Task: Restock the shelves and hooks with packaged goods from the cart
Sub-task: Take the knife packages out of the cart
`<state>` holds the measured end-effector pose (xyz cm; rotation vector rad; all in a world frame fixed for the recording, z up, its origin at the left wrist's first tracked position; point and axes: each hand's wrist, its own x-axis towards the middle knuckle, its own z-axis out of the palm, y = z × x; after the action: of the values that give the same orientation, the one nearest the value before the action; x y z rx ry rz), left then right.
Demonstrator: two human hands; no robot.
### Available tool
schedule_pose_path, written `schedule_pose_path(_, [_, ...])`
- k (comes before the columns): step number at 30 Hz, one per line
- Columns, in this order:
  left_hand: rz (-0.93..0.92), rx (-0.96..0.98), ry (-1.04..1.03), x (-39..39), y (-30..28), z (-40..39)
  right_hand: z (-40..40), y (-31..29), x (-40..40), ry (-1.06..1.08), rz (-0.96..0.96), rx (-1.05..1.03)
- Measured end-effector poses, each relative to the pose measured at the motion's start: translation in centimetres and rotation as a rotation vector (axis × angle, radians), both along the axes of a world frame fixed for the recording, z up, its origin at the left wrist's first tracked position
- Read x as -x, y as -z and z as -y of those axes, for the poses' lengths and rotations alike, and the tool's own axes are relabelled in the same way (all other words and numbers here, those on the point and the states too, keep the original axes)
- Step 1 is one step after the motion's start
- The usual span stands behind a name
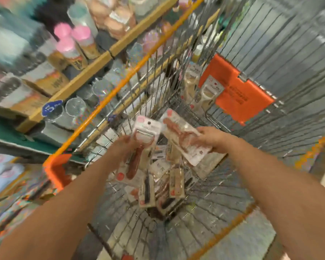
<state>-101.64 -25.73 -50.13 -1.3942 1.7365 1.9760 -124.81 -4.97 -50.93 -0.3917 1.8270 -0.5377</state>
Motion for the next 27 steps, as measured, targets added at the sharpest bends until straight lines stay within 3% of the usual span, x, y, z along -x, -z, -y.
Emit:
schedule_pose_path(4, [-0.174,-0.030,0.121,0.9,-4.6,-0.2,-1.0,-6.8,1.3,-0.130,0.119,0.050])
schedule_pose_path(8, [-0.321,0.061,0.173,3.1,-9.8,-0.2,-0.5,-13.1,2.0,-0.344,0.237,0.031])
schedule_pose_path(14, [-0.149,0.009,0.436,5.1,-14.9,-0.5,1.6,-18.4,2.9,-0.425,0.244,0.040])
schedule_pose_path(17, [-0.168,-0.011,0.490,5.9,-15.2,0.0,1.5,-19.3,3.8,-0.223,0.392,0.158])
schedule_pose_path(21, [-0.279,-0.010,0.240,6.6,-16.4,2.7,2.5,-21.2,5.4,0.279,0.677,0.497])
schedule_pose_path(27, [-0.437,-0.039,-0.075,7.1,-20.8,11.4,13.0,-22.8,2.4,0.511,0.809,0.974])
